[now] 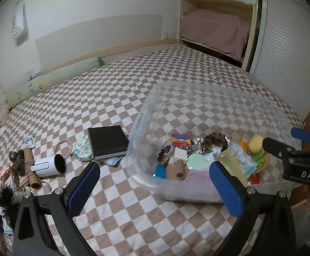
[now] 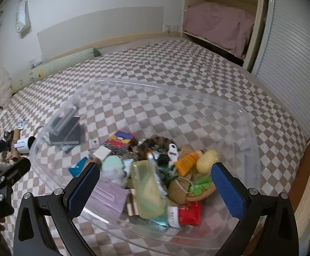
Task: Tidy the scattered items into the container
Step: 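Lift both open tools out of the container and back toward the pile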
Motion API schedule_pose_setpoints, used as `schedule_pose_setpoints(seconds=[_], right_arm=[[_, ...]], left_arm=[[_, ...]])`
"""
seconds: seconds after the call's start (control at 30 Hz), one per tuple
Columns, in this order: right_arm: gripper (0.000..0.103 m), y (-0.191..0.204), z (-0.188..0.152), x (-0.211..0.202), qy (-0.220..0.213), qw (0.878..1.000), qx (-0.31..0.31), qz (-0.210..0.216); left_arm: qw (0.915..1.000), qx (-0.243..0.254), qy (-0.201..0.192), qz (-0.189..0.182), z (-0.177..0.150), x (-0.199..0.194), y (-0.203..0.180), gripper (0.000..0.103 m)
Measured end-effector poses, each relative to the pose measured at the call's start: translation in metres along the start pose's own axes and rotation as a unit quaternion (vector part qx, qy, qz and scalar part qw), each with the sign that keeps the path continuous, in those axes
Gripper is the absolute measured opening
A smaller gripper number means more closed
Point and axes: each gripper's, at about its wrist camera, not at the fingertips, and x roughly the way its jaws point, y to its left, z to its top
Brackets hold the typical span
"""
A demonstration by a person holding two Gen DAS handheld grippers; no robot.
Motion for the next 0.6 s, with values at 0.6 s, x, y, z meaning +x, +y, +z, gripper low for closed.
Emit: schedule_pose_setpoints(seconds=[0.6], right_arm=[[0.103,0.061,0.003,0.003,-0.022,0.999,-0.015,0.046]], left_arm=[[0.9941,-0.090,0.003,0.061,-0.038,-0.012,0.099,0.103]])
